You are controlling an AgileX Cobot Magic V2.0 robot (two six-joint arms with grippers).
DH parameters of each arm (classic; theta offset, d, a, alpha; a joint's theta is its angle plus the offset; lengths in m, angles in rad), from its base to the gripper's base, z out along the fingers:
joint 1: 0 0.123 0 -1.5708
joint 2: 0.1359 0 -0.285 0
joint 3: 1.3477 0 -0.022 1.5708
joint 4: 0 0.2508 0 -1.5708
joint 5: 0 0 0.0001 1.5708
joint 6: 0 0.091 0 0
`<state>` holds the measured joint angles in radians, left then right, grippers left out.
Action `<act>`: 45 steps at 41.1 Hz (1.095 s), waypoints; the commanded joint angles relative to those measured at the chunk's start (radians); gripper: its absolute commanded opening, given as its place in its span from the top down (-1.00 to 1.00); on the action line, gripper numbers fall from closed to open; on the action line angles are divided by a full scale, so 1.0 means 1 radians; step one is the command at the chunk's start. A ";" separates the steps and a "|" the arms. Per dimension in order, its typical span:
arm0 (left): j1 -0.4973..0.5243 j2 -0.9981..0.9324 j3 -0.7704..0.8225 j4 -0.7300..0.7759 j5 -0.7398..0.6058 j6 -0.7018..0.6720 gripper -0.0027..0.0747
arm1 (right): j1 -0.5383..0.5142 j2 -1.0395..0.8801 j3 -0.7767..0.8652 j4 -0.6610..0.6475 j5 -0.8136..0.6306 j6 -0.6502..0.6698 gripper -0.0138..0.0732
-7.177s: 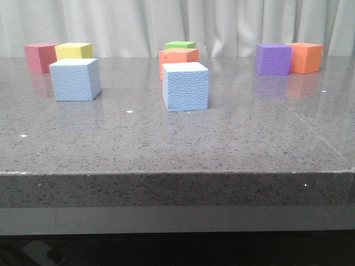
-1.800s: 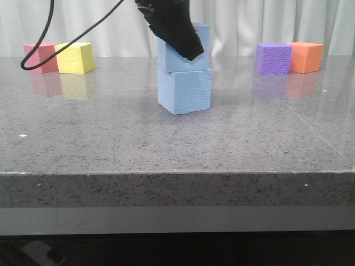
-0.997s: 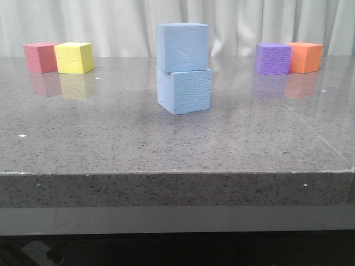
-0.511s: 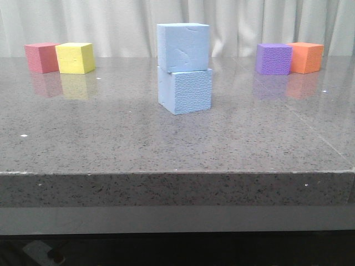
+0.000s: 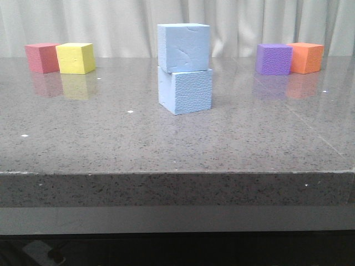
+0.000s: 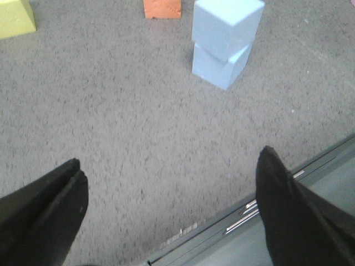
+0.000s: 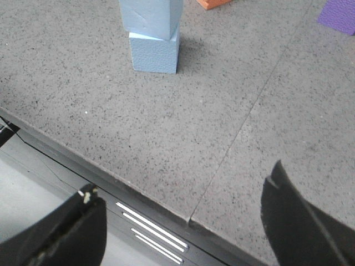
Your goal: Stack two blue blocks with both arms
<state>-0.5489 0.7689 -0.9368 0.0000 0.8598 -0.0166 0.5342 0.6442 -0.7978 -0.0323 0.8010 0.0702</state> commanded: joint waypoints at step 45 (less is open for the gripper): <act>0.001 -0.239 0.211 0.000 -0.179 -0.012 0.98 | -0.006 -0.208 0.117 -0.019 -0.127 -0.015 0.98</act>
<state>-0.5489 0.5285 -0.7011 0.0000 0.7620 -0.0188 0.5307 0.4312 -0.6577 -0.0369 0.7487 0.0633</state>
